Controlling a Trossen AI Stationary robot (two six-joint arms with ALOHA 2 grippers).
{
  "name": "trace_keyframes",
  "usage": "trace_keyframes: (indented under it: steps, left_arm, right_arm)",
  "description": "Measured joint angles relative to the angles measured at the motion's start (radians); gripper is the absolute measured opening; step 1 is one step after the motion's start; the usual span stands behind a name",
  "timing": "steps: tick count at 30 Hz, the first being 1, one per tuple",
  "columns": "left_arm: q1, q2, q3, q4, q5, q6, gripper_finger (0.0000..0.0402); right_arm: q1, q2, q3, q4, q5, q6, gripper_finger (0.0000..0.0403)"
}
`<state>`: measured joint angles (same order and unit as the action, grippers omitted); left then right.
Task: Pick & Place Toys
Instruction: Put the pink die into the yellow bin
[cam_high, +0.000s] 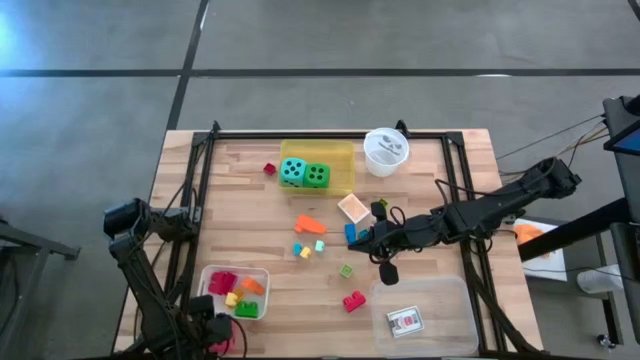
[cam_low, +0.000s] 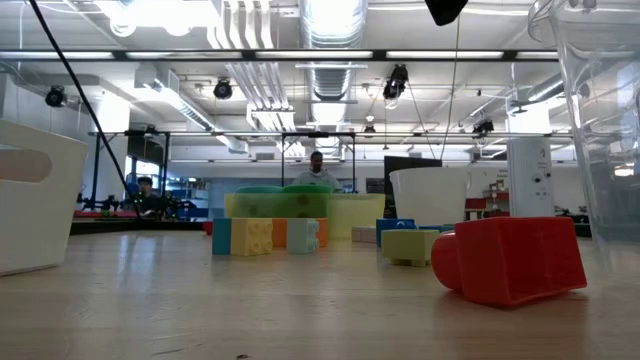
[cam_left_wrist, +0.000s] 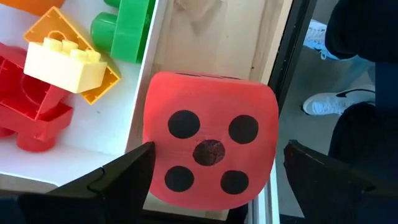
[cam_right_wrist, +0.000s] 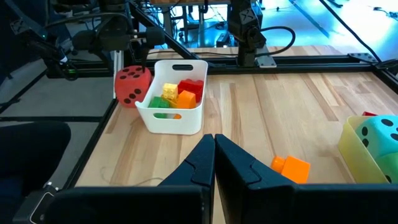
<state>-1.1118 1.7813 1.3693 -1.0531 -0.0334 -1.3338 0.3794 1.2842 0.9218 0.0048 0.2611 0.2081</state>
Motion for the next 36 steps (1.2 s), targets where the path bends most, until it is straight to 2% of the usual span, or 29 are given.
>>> trace_keyframes:
  steps: [12, 19, 25, 36]
  left_arm:
    - [0.000, 0.000, 0.000, -0.006, 0.007, -0.029, 0.0345]
    - [0.000, 0.000, 0.000, -0.016, 0.008, -0.029, 0.0396]
    - [0.000, 0.000, 0.000, 0.007, 0.008, -0.036, 0.0377]
    - [0.000, -0.005, 0.007, -0.029, 0.008, -0.055, 0.0375]
  right_arm:
    - [0.000, 0.000, 0.000, 0.000, 0.000, 0.000, 0.0009]
    - [0.000, 0.000, 0.000, 0.000, 0.000, 0.000, 0.0009]
    - [-0.001, 0.000, 0.000, 0.000, 0.000, 0.000, 0.0009]
    - [-0.001, 0.000, 0.000, 0.000, 0.000, 0.000, 0.0009]
